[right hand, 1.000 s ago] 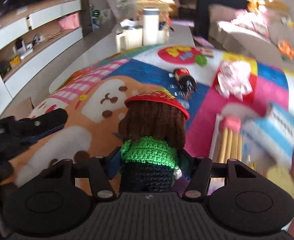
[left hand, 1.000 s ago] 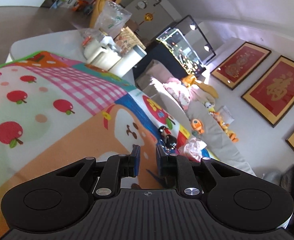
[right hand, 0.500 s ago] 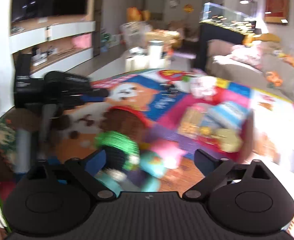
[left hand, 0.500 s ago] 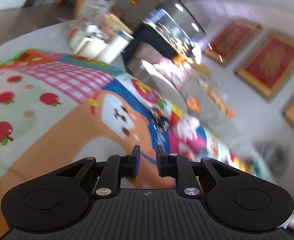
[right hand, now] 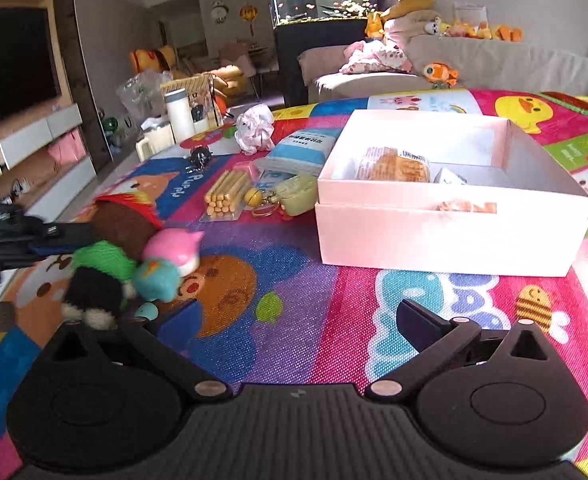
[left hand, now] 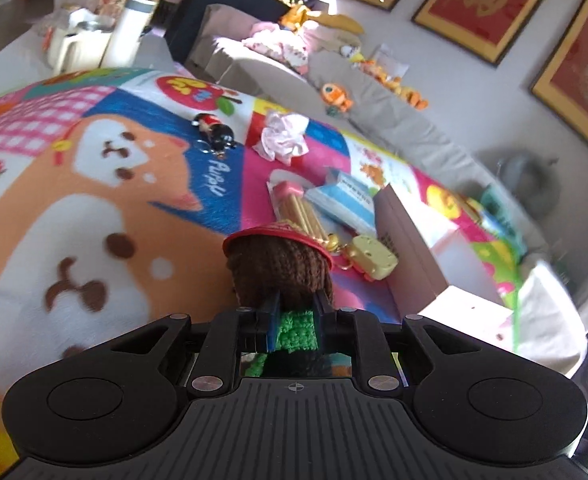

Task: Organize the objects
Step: 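Lift the crochet doll with the left gripper and carry it toward the pink box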

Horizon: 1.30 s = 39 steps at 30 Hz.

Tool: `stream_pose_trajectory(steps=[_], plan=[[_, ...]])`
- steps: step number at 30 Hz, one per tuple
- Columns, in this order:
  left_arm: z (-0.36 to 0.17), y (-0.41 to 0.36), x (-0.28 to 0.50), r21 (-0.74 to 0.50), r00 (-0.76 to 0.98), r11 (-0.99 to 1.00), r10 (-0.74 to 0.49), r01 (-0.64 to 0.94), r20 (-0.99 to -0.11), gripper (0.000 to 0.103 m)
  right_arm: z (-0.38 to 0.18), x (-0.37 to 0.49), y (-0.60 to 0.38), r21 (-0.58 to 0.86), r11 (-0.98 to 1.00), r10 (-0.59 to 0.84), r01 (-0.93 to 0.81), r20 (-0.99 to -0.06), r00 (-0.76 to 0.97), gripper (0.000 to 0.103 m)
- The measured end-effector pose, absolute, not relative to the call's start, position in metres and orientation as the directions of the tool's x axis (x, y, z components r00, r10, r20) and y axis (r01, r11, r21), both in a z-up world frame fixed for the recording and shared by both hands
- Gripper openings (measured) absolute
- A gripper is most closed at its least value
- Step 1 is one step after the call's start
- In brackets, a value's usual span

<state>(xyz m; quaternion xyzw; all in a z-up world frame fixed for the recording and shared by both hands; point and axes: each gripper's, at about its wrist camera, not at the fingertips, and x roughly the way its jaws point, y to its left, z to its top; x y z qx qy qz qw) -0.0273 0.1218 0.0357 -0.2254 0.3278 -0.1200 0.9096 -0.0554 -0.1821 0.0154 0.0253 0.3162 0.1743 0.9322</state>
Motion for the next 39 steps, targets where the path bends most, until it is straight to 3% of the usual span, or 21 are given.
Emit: stream_pose_trajectory(steps=[7, 12, 16, 23, 30, 36, 39], plan=[[0.039, 0.081, 0.01, -0.42, 0.732, 0.903, -0.348, 0.093, -0.586, 0.023, 0.015, -0.057, -0.178, 0.136, 0.935, 0.343, -0.327, -0.574, 0.743, 0.103], [0.028, 0.078, 0.045, -0.554, 0.677, 0.832, -0.419, 0.02, -0.605, 0.038, 0.017, -0.057, -0.176, 0.133, 0.939, 0.336, -0.318, -0.565, 0.754, 0.103], [0.018, 0.077, 0.05, -0.579, 0.66, 0.815, -0.44, 0.009, -0.609, 0.051, 0.017, -0.056, -0.178, 0.149, 0.939, 0.338, -0.31, -0.567, 0.751, 0.103], [0.01, 0.076, 0.061, -0.667, 0.625, 0.745, -0.509, -0.024, -0.592, 0.049, 0.015, -0.051, -0.179, 0.167, 0.937, 0.346, -0.308, -0.58, 0.738, 0.103], [0.016, 0.043, 0.081, -0.554, 0.651, 0.832, -0.411, -0.018, -0.638, 0.047, 0.015, -0.055, -0.177, 0.154, 0.939, 0.338, -0.307, -0.572, 0.747, 0.103], [0.015, 0.07, 0.047, -0.563, 0.641, 0.825, -0.452, 0.037, -0.62, 0.044, 0.015, -0.053, -0.18, 0.17, 0.939, 0.34, -0.297, -0.573, 0.746, 0.103], [0.015, 0.096, 0.019, -0.557, 0.657, 0.83, -0.436, 0.03, -0.615, 0.044, 0.014, -0.052, -0.176, 0.16, 0.938, 0.341, -0.308, -0.584, 0.736, 0.093]])
